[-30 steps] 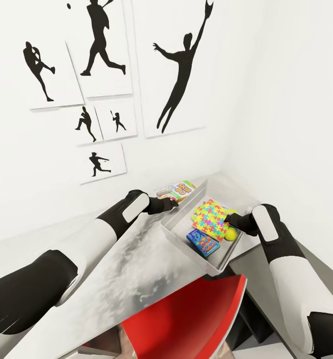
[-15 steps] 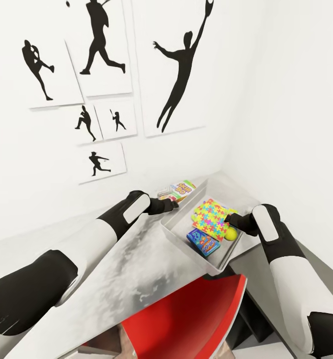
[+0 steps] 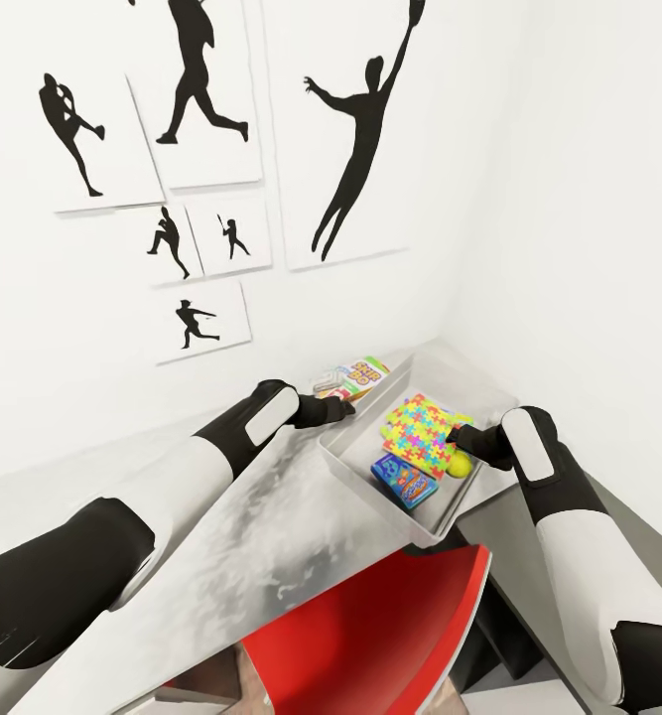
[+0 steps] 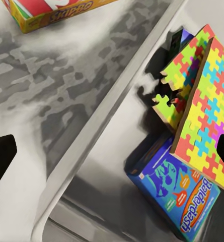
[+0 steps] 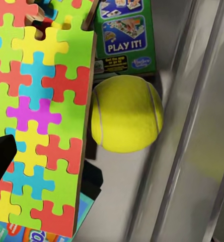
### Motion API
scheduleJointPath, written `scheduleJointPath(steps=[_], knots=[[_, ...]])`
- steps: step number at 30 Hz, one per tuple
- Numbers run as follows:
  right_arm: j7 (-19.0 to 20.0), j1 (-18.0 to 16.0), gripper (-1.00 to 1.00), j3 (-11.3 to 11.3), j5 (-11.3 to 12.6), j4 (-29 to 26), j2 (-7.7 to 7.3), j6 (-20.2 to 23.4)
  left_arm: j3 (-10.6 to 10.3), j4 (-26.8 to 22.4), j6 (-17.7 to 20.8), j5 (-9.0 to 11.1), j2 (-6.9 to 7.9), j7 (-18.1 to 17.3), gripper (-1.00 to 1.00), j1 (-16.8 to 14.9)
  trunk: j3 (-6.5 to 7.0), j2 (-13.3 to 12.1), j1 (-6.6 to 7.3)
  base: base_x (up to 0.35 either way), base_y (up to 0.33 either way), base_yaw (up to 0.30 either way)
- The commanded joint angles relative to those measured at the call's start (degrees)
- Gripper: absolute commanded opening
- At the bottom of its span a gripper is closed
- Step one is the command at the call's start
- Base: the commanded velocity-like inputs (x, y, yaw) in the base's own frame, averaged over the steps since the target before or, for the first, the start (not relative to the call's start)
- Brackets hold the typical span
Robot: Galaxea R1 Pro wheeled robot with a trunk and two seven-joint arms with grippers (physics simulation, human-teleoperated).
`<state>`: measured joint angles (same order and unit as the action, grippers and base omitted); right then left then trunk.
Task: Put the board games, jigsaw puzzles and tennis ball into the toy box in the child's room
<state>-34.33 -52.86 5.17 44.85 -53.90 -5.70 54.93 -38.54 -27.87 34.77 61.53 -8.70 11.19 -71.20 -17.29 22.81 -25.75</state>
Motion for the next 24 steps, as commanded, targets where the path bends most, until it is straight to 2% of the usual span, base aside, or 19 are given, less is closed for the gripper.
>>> scheduleJointPath(steps=[1, 24], knots=[[-0.6, 0.0, 1.0, 0.0, 0.6, -0.1, -0.01, 0.1, -0.3, -0.1, 0.0, 0.6, 0.04, 0.5, 1.0, -0.1, -0.12, 0.1, -0.03, 0.0, 0.0, 0.0], [-0.6, 0.0, 1.0, 0.0, 0.6, -0.1, -0.06, 0.2, -0.4, -0.1, 0.0, 0.6, 0.17, 0.5, 1.0, 0.1, -0.15, 0.1, -0.03, 0.0, 0.0, 0.0]])
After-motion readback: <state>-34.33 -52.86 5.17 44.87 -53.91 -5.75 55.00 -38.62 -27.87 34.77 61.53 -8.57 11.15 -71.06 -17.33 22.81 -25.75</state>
